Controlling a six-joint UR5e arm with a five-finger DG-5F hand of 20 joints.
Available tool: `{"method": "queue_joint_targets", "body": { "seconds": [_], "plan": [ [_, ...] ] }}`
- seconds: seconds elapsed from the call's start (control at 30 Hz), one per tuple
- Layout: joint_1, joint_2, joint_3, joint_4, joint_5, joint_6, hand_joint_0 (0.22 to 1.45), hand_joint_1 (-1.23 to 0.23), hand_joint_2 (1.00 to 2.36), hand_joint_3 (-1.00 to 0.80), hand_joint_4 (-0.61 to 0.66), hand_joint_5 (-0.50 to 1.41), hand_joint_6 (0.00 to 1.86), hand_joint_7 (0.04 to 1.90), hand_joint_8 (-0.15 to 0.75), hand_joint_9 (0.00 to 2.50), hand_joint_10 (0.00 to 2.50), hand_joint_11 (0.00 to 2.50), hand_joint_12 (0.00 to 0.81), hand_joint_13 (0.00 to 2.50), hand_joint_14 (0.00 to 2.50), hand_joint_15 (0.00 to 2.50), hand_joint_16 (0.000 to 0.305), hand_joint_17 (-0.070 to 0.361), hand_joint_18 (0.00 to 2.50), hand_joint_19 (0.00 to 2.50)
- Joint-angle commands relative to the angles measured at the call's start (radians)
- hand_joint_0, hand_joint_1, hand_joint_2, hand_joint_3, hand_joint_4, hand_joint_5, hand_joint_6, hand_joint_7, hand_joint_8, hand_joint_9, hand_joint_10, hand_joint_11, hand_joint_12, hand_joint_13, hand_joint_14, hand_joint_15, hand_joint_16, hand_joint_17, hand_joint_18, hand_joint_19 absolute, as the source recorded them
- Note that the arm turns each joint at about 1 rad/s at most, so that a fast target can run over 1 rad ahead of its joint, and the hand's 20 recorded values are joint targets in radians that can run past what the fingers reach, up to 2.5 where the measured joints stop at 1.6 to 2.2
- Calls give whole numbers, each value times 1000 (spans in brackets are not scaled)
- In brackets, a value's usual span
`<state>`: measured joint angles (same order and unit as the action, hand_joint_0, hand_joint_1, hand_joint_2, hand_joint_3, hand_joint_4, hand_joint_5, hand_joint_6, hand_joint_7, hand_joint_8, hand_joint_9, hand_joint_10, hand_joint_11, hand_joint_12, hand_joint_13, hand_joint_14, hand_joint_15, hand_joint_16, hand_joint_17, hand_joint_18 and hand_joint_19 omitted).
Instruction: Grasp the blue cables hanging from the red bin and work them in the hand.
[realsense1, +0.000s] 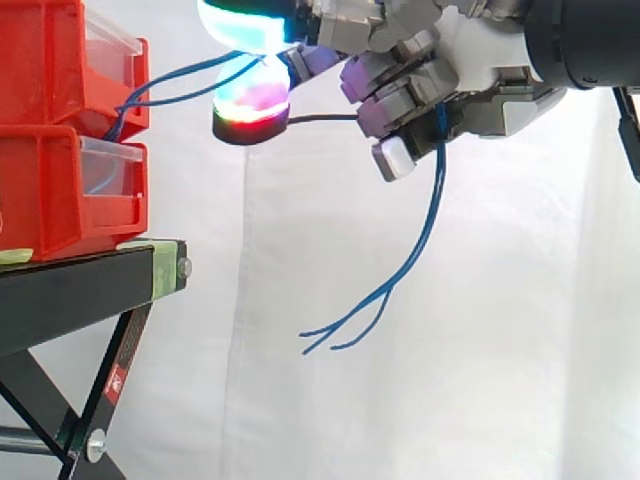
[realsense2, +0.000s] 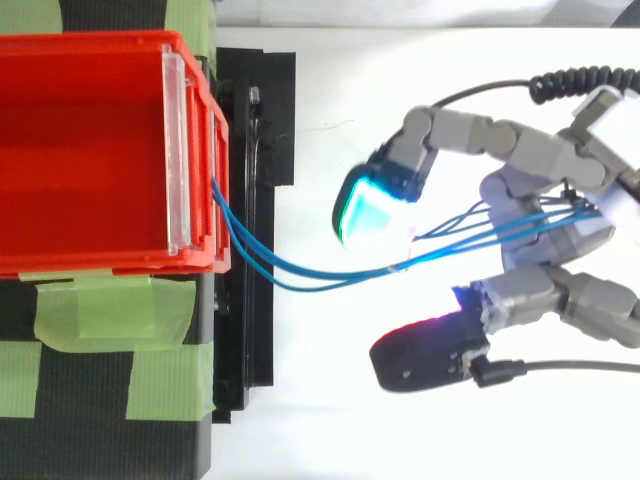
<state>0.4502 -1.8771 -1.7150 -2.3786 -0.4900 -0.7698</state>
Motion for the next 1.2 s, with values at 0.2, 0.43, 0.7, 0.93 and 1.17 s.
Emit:
{"method": "queue_joint_targets", "body": {
  "seconds": [0.2, 0.43, 0.7, 0.93, 1.17],
  "plan": [
    [-1, -1, 0, 19, 14, -22, 934, -688, 1004, -922, 263, 361, 142, 1405, 580, 1706, 2500, 2500, 706, 2097, 2500, 2148, 210, 158, 2500, 766],
    [-1, 1, 0, 19, 13, -20, 985, -691, 1018, -600, 251, 288, 7, 1296, 580, 1706, 2500, 2500, 706, 2097, 2500, 2148, 210, 158, 2500, 766],
    [-1, 1, 0, 22, 11, -20, 989, -655, 1016, -626, 265, 272, 9, 1239, 580, 1706, 2500, 2500, 706, 2097, 2500, 2148, 210, 158, 2500, 766],
    [-1, -1, 0, 22, 11, -20, 960, -644, 1007, -849, 263, 276, 9, 1239, 580, 1706, 2500, 2500, 706, 2097, 2500, 2148, 210, 158, 2500, 766],
    [-1, -1, 0, 15, -4, -20, 987, -652, 1012, -739, 269, 282, 9, 1253, 580, 1706, 2500, 2500, 706, 2097, 2500, 2148, 210, 158, 2500, 766]
  ]
}}
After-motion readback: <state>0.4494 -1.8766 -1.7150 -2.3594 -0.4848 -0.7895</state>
